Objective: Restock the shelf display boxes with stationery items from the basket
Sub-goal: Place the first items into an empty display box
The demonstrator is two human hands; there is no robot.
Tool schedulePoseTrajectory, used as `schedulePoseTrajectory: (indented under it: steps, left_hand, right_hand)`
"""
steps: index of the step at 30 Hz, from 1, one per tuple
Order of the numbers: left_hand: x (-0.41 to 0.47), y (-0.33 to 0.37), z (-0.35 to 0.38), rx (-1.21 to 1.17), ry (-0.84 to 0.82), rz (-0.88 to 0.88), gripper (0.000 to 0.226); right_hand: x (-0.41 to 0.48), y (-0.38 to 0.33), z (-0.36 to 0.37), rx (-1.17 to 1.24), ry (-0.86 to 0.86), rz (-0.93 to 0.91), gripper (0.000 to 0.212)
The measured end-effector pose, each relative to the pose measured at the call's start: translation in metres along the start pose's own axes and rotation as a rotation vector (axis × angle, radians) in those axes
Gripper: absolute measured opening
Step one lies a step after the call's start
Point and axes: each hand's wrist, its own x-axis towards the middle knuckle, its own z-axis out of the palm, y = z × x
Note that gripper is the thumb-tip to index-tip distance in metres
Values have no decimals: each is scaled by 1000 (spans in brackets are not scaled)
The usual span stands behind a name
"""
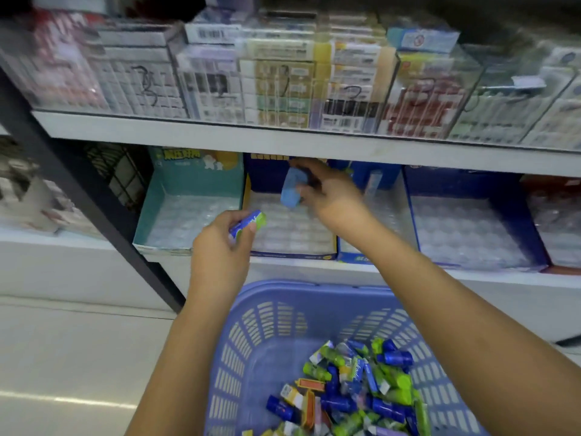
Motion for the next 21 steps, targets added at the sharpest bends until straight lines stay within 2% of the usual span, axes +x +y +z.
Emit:
schedulePoseTrajectory:
  steps: [2, 4, 5, 7, 9, 11, 15, 16, 18, 21]
  left_hand:
    - [1, -13, -9, 221, 68, 130, 20]
    - [3, -23, -14, 281, 89, 134, 21]
    - [4, -27, -16, 302, 86, 120, 22]
    - [6, -32, -18, 332, 62, 110, 22]
    - [8, -33, -18, 354, 40, 114, 22]
    - [10, -33, -17, 403, 7, 124, 24]
    - [12, -35, -17, 434, -13, 127, 28]
    - [12, -35, -17, 432, -11, 130, 28]
    - [11, -35, -17, 426, -10, 135, 29]
    - [11, -34, -17, 415, -17, 140, 29]
  right_hand:
    - [18, -6, 10, -91, 15, 3, 30]
    - [31, -15, 22, -42, 28, -15, 11]
    - [37, -21, 29, 21, 23, -33, 8]
    - [44, -34, 42, 81, -7, -82, 27]
    - [52, -39, 58, -20, -59, -123, 12]
    - [60, -43, 67, -80, -137, -143, 24]
    - [72, -47, 72, -235, -323, -35, 20]
    - [76, -48, 73, -221, -334, 8, 16]
    - [81, -48, 77, -200, -320, 82, 26]
    - [79, -49, 84, -143, -275, 146, 12]
